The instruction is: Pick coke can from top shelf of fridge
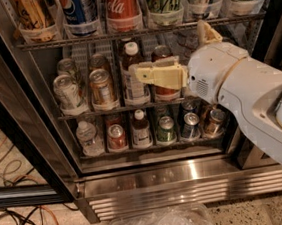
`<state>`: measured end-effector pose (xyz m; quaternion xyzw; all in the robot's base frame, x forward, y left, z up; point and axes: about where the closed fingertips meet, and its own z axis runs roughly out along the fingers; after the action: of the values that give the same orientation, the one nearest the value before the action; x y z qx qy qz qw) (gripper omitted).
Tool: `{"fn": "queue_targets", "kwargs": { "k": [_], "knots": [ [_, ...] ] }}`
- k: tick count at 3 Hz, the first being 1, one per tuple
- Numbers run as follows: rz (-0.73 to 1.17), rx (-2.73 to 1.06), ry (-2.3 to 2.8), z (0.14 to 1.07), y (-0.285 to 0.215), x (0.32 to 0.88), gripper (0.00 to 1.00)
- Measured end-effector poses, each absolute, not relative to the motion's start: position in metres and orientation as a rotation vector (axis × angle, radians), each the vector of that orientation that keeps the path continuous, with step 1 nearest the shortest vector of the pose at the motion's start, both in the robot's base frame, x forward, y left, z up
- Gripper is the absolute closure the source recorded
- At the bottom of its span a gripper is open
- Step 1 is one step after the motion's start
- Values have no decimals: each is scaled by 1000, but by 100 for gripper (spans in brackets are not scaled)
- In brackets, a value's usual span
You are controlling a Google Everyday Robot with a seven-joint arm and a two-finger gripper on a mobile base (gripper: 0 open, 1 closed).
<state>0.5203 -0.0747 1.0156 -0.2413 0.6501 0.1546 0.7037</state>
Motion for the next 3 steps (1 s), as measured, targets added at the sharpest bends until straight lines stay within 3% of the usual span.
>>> {"fn": "queue_targets", "kwargs": {
  "k": [3],
  "knots": [
    [356, -575, 1333, 1030, -33, 523, 0]
  ]
}}
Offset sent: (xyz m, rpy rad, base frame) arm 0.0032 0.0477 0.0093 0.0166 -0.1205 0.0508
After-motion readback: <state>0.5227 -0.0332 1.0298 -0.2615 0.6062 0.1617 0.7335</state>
